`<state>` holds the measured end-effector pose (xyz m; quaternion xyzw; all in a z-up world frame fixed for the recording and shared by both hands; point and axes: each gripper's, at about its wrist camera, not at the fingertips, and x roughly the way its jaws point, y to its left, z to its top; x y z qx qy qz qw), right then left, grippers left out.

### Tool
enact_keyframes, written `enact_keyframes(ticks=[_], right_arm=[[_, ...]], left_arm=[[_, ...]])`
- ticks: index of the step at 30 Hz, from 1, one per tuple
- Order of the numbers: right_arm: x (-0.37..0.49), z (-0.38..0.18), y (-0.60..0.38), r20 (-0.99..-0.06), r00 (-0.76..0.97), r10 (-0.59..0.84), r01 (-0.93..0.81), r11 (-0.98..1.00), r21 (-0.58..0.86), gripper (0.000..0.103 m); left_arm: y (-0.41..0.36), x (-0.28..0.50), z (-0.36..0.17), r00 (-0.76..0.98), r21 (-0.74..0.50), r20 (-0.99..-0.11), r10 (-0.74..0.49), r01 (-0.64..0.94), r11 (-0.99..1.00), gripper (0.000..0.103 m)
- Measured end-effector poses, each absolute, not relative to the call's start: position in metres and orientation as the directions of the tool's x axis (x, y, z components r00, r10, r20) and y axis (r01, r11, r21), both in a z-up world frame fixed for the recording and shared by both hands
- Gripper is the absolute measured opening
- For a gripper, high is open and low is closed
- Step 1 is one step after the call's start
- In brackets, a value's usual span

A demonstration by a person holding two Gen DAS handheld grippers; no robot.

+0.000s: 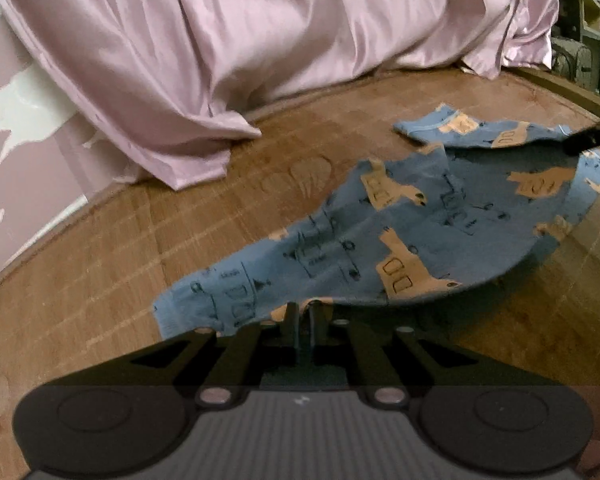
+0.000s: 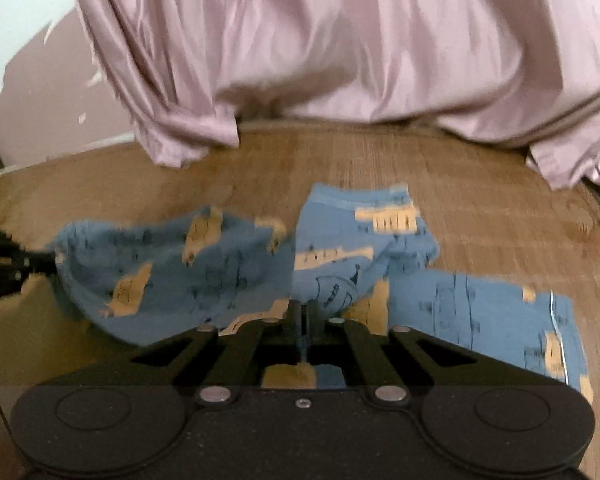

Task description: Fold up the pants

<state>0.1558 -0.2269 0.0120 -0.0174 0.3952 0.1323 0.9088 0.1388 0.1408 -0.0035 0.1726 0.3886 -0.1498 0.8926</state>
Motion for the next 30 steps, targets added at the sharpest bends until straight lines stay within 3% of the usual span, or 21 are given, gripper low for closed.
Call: enact_keyframes(ticks=[14, 19, 20, 22, 24, 27, 30], right_arm=[[0.151, -0.025, -0.227, -0.777, 0.601, 0.189, -0.213, 0.974, 0.072, 0.000], [0.151, -0.036, -0.226, -0.814, 0.550, 0.188, -0.219, 0.973, 0.076, 0.018], [0.150, -0.036, -0.227, -0.813, 0.550, 0.193, -0.217, 0.973, 0.084, 0.020], [0.147, -0.030, -0.229, -0.801, 0.565, 0.197, -0.220, 0.972, 0.083, 0.045], [0.145, -0.023, -0.231, -0.784, 0.583, 0.212, -0.224, 0.970, 0.096, 0.060], [0.142, -0.008, -0.242, -0.762, 0.608, 0.222, -0.216, 0.970, 0.111, 0.066], [0.141, 0.009, -0.264, -0.750, 0.621, 0.229, -0.207, 0.970, 0.125, 0.085]], left_arm=[[0.141, 0.136, -0.032, 0.589, 0.216, -0.804, -0.081, 0.416, 0.884, 0.005], [0.142, 0.137, -0.035, 0.541, 0.162, -0.835, -0.101, 0.417, 0.895, 0.006], [0.144, 0.136, -0.033, 0.535, 0.132, -0.836, -0.119, 0.407, 0.904, 0.009], [0.146, 0.135, -0.024, 0.535, 0.067, -0.830, -0.157, 0.375, 0.925, 0.030], [0.143, 0.135, -0.014, 0.554, 0.031, -0.813, -0.181, 0.351, 0.936, 0.067], [0.123, 0.135, 0.001, 0.583, -0.020, -0.774, -0.249, 0.371, 0.929, 0.071], [0.093, 0.138, 0.007, 0.593, -0.099, -0.729, -0.342, 0.403, 0.910, 0.085]])
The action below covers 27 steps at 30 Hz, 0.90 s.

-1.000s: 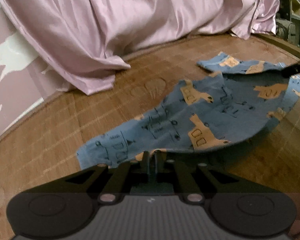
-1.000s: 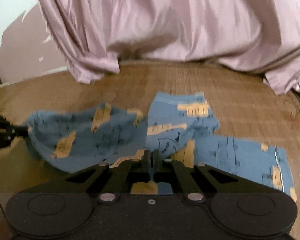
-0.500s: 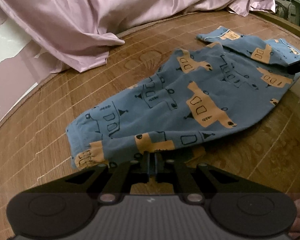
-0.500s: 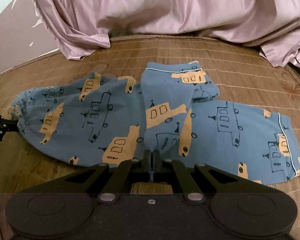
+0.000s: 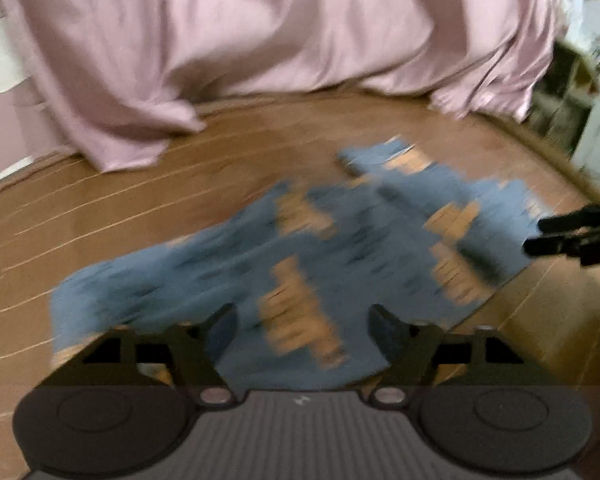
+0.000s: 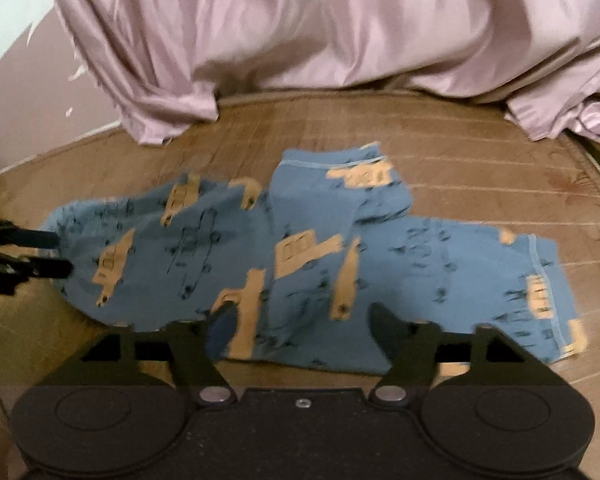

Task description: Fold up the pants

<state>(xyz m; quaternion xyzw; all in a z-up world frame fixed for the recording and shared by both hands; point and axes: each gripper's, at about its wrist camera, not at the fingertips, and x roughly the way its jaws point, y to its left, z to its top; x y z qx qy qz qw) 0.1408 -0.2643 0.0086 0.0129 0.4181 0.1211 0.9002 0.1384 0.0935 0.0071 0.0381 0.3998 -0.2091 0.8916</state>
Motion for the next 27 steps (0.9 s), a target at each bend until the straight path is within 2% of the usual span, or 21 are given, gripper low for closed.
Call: enact_keyframes(ticks=[1, 7, 12, 14, 16, 20, 23, 25, 27], right_arm=[[0.141, 0.015, -0.274, -0.751, 0.618, 0.234, -0.210, 0.969, 0.130, 0.087], [0.160, 0.052, -0.320, -0.776, 0.567, 0.277, -0.227, 0.958, 0.176, 0.101], [0.200, 0.076, -0.330, -0.783, 0.559, 0.272, -0.298, 0.947, 0.116, 0.101], [0.224, 0.078, -0.327, -0.781, 0.551, 0.292, -0.331, 0.936, 0.117, 0.098], [0.248, 0.077, -0.319, -0.774, 0.551, 0.312, -0.361, 0.925, 0.116, 0.089], [0.295, 0.062, -0.292, -0.790, 0.490, 0.369, -0.438, 0.887, 0.143, 0.086], [0.327, 0.043, -0.262, -0.818, 0.426, 0.385, -0.488, 0.860, 0.150, 0.078], [0.343, 0.026, -0.236, -0.845, 0.384, 0.373, -0.513, 0.847, 0.141, 0.066], [0.359, 0.008, -0.209, -0.876, 0.336, 0.346, -0.534, 0.836, 0.125, 0.064]], left_arm=[[0.080, 0.140, 0.007, 0.595, -0.139, -0.707, -0.383, 0.415, 0.899, 0.089], [0.004, 0.151, -0.010, 0.512, -0.373, -0.638, -0.575, 0.448, 0.813, 0.089], [-0.034, 0.166, -0.040, 0.428, -0.494, -0.639, -0.639, 0.409, 0.767, 0.075], [-0.040, 0.171, -0.046, 0.411, -0.517, -0.638, -0.651, 0.398, 0.758, 0.063], [-0.041, 0.176, -0.052, 0.403, -0.550, -0.621, -0.673, 0.387, 0.740, 0.063], [-0.031, 0.192, -0.076, 0.363, -0.703, -0.580, -0.729, 0.230, 0.673, 0.056], [-0.023, 0.194, -0.091, 0.371, -0.781, -0.541, -0.755, 0.113, 0.615, 0.048], [-0.019, 0.194, -0.098, 0.375, -0.814, -0.524, -0.765, 0.043, 0.579, 0.038], [-0.018, 0.195, -0.107, 0.359, -0.819, -0.537, -0.763, -0.008, 0.573, 0.021]])
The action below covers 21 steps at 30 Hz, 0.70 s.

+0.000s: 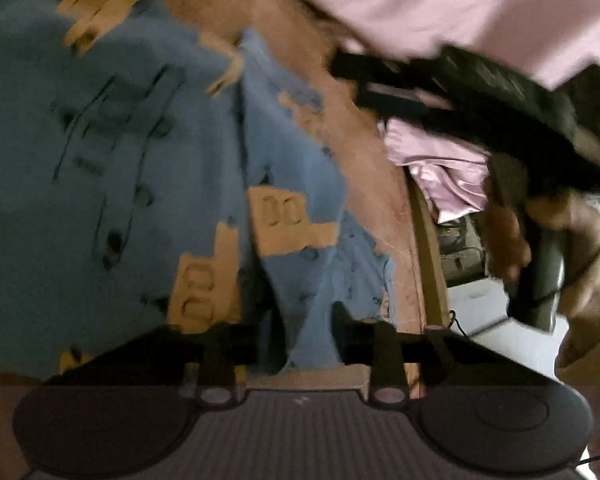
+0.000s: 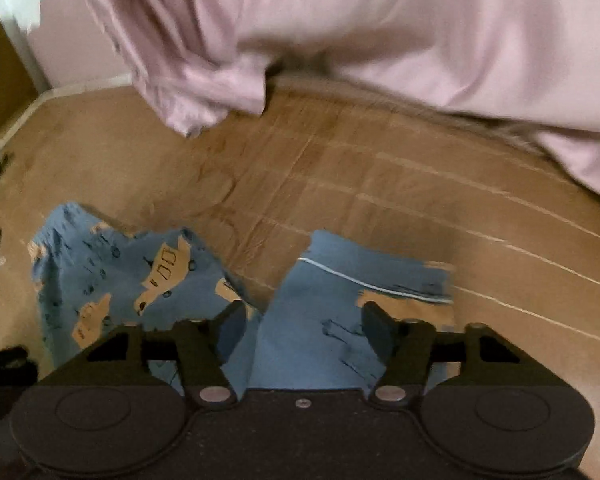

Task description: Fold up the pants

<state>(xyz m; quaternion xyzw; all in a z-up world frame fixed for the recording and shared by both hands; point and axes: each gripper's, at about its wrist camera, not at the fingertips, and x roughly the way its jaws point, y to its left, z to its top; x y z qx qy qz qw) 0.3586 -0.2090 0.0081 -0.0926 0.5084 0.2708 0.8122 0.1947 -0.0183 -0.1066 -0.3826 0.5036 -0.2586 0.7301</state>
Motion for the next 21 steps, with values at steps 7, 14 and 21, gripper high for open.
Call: enact_keyframes(ticks=[7, 14, 21], right_arm=[[0.390, -0.038, -0.152, -0.941, 0.281, 0.186, -0.476, 0.879, 0.032, 0.059], [0.391, -0.046, -0.137, -0.939, 0.329, 0.099, -0.455, 0.888, -0.065, 0.012], [0.385, -0.007, -0.194, -0.868, 0.438, 0.233, -0.358, 0.931, 0.070, 0.002]], left_arm=[[-0.018, 0.197, -0.112, 0.349, -0.795, -0.571, -0.743, -0.009, 0.607, 0.008], [-0.016, 0.201, -0.107, 0.356, -0.770, -0.596, -0.720, 0.000, 0.637, 0.003], [-0.026, 0.202, -0.097, 0.374, -0.708, -0.631, -0.680, 0.081, 0.701, 0.001]])
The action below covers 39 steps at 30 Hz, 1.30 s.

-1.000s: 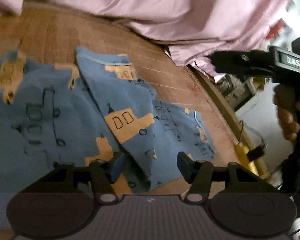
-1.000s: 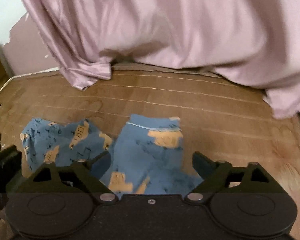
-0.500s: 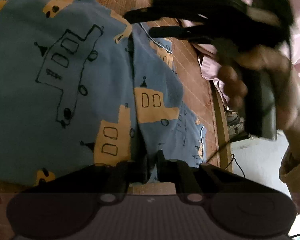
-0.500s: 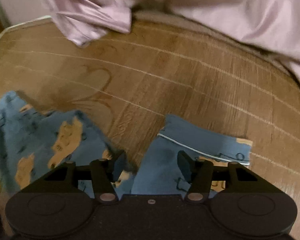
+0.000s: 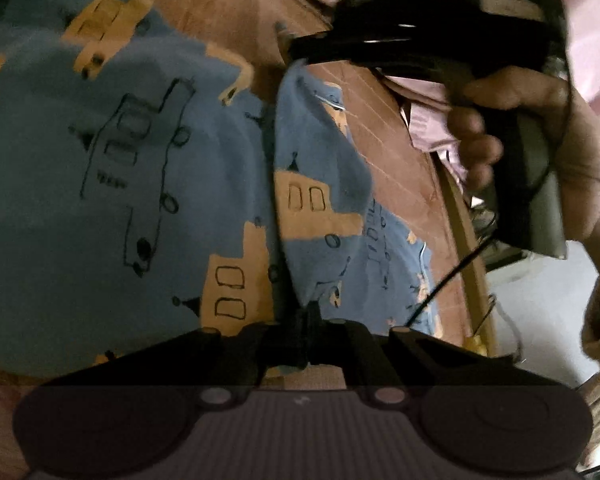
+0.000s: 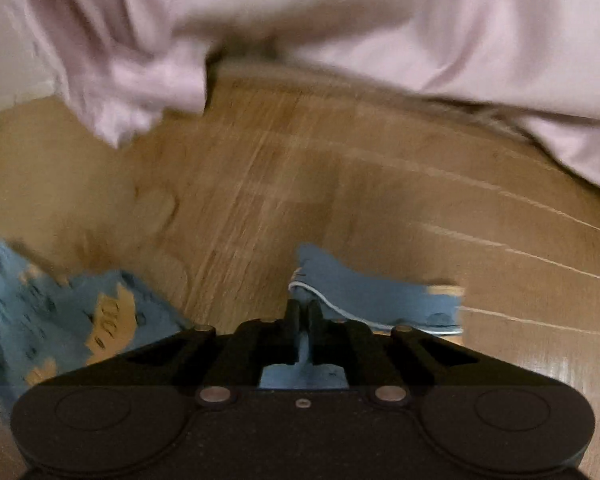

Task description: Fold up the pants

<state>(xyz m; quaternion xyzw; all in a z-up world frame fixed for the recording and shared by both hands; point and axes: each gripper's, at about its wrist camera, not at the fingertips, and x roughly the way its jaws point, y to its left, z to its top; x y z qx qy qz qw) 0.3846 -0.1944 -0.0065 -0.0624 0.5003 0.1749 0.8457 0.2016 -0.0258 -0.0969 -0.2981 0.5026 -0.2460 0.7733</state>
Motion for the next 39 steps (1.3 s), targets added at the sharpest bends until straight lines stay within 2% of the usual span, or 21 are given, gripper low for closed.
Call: enact_keyframes(ticks=[5, 8, 14, 18, 21, 25, 36, 39], right_arm=[[0.334, 0.052, -0.288, -0.734, 0.621, 0.274, -0.200, 0.961, 0.190, 0.002], [0.283, 0.060, -0.345, -0.701, 0.687, 0.192, -0.051, 0.975, 0.218, 0.002], [0.195, 0.008, -0.412, -0.753, 0.658, 0.000, 0.267, 0.935, 0.233, 0.003], [0.161, -0.031, -0.431, -0.793, 0.609, 0.006, 0.388, 0.870, 0.305, 0.003], [0.151, -0.045, -0.435, -0.796, 0.605, 0.033, 0.412, 0.842, 0.348, 0.004], [0.151, -0.042, -0.439, -0.775, 0.630, 0.051, 0.416, 0.821, 0.391, 0.024], [0.157, -0.045, -0.451, -0.790, 0.614, -0.009, 0.473, 0.805, 0.358, 0.025], [0.161, -0.046, -0.452, -0.789, 0.614, -0.015, 0.483, 0.798, 0.361, 0.013]], left_arm=[[-0.043, 0.197, -0.074, 0.402, -0.580, -0.667, -0.627, 0.249, 0.776, 0.001], [-0.062, 0.191, -0.064, 0.398, -0.471, -0.689, -0.605, 0.388, 0.792, 0.001], [-0.088, 0.176, -0.066, 0.415, -0.270, -0.740, -0.530, 0.539, 0.798, 0.001], [-0.097, 0.176, -0.069, 0.425, -0.210, -0.754, -0.501, 0.566, 0.797, 0.001], [-0.100, 0.184, -0.072, 0.431, -0.197, -0.758, -0.490, 0.564, 0.802, 0.001], [-0.100, 0.184, -0.072, 0.432, -0.195, -0.760, -0.486, 0.562, 0.804, 0.001], [-0.098, 0.183, -0.073, 0.428, -0.200, -0.758, -0.491, 0.564, 0.801, 0.001], [-0.097, 0.183, -0.074, 0.427, -0.209, -0.757, -0.494, 0.559, 0.802, 0.001]])
